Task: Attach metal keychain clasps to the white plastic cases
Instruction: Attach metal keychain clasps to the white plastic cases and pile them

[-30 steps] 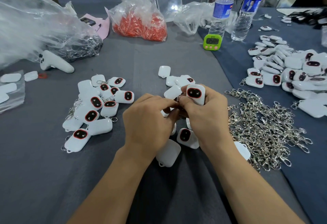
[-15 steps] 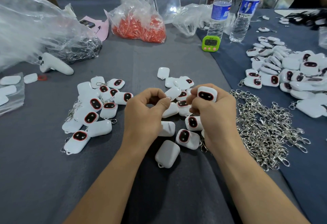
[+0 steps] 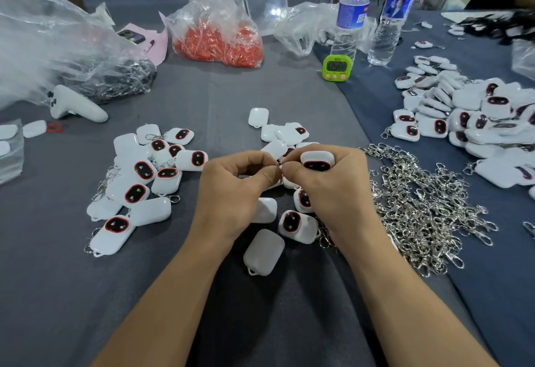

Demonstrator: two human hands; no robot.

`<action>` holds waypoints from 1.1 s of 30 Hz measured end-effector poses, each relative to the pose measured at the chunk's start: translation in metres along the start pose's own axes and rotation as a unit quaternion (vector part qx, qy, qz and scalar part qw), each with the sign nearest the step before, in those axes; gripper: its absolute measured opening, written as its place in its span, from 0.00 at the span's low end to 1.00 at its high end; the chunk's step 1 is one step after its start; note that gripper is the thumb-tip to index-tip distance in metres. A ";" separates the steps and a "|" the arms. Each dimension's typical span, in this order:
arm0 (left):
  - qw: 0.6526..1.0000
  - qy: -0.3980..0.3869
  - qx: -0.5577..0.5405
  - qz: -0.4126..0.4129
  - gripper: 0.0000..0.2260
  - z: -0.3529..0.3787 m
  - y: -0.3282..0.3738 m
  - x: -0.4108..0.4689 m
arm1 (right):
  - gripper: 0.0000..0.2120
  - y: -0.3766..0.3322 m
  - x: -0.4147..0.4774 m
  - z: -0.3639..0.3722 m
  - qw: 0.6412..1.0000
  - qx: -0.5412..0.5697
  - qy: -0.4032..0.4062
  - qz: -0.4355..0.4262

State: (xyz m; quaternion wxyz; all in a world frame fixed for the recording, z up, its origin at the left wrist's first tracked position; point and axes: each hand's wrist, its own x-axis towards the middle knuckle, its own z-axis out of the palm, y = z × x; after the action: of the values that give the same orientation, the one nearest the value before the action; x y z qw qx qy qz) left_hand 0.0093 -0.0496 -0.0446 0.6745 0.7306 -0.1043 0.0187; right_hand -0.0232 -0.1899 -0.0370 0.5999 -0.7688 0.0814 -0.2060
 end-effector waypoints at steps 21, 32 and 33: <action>0.984 0.015 0.155 0.090 0.10 0.002 -0.003 -0.003 | 0.03 0.003 -0.001 -0.007 0.987 -0.142 0.007 -0.073; 1.000 -0.021 -0.013 0.000 0.06 0.002 0.002 -0.001 | 0.03 0.004 0.004 -0.008 0.995 0.071 -0.048 0.047; 0.999 -0.026 -0.020 0.004 0.06 0.001 0.002 -0.001 | 0.03 0.003 0.004 -0.010 0.994 0.078 -0.055 0.048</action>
State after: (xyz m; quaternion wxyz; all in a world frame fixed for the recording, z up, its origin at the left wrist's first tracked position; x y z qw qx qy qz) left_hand 0.0073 -0.0508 -0.0425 0.6860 0.7167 -0.1253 -0.0001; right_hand -0.0228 -0.2010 -0.0375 0.6712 -0.7247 0.0692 -0.1401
